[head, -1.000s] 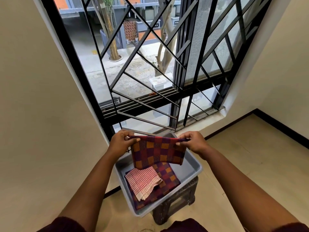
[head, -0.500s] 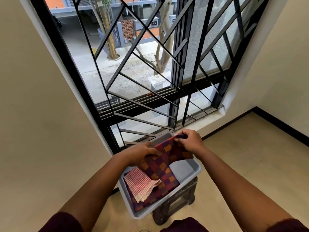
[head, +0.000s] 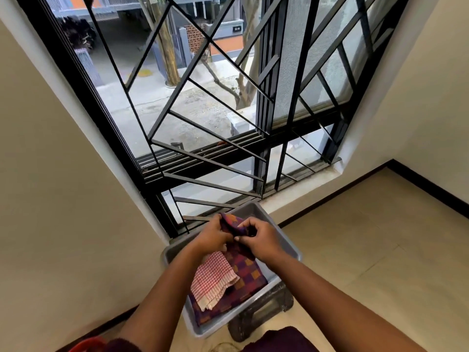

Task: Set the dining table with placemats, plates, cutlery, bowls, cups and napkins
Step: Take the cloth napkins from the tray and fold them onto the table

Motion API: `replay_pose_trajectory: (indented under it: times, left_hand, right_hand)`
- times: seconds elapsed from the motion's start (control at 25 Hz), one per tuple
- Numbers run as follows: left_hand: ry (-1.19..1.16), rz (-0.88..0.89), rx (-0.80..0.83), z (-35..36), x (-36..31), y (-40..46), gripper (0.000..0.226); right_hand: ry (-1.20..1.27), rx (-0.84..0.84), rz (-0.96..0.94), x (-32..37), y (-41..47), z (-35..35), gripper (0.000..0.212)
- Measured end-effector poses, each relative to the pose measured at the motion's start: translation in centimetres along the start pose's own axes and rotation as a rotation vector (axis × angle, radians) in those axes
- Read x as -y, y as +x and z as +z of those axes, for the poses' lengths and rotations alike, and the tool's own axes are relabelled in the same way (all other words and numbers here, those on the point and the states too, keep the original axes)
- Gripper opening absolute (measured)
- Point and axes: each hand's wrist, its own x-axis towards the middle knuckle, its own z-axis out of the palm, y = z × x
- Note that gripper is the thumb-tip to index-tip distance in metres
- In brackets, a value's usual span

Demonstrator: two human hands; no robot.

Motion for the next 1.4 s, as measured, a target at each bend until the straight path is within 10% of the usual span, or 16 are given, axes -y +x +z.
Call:
replay_pose_trajectory:
  times: [0.24,0.48,0.84,0.92,1.4]
  left_hand:
    - [-0.307,-0.071,-0.133,2.2,-2.3,2.0,0.017]
    - [-0.345,0.033,-0.109,4.5,-5.6,3.4,0.053]
    - [-0.468,0.15,-0.036,7.7,-9.3,3.4,0.054]
    - [-0.491,0.159,0.009,8.5,-9.4,3.9,0.054]
    - [-0.179,0.099,0.448,19.6,-8.1,4.9,0.075]
  right_hand:
    - [-0.026,0.034,-0.108,-0.5,1.6,-2.2,0.028]
    - [-0.061,-0.057,-0.079,-1.5,4.6,-7.5,0.024]
    - [0.771,0.157,0.437,-4.4,6.0,-14.3,0.064]
    - [0.873,0.182,0.426,-5.2,5.3,-15.5,0.045]
    - [0.775,-0.672,0.423,-9.4,-7.9,-21.4,0.019]
